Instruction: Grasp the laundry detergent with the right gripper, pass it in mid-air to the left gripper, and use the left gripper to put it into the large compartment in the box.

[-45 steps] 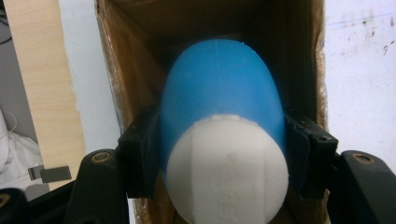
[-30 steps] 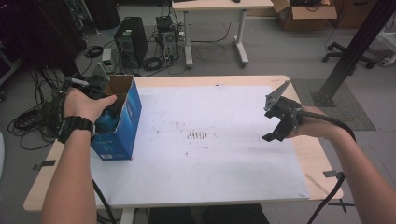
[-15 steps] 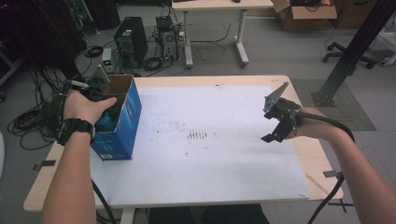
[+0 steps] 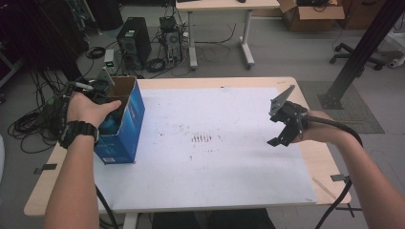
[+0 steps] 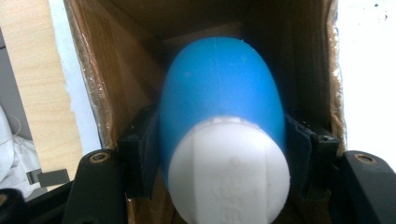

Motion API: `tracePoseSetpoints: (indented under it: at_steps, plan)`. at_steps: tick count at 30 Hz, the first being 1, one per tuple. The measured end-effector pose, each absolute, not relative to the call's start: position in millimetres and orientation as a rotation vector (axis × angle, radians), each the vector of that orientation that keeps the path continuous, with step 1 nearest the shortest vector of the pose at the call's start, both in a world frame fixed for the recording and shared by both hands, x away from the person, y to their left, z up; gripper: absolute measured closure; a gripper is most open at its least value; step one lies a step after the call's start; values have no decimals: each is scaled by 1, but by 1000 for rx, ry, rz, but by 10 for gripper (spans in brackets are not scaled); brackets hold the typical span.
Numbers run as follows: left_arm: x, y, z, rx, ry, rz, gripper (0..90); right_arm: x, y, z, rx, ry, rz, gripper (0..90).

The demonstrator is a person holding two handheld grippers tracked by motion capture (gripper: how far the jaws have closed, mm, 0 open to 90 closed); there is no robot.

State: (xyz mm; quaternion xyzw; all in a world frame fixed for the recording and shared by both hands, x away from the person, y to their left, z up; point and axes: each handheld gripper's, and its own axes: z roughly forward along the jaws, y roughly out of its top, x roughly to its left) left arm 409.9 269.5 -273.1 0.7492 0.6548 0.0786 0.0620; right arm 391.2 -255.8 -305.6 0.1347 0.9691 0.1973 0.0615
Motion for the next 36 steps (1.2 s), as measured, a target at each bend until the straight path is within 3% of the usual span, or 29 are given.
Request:
tracePoseSetpoints:
  at_steps: [23, 36]
  plan:
    - [401, 258, -224, 2320, 1884, 317, 265, 387, -251, -301, 395, 2931, 605, 84]
    - [401, 193, -200, 2514, 1584, 331, 187, 389, -242, -298, 385, 2937, 610, 84]
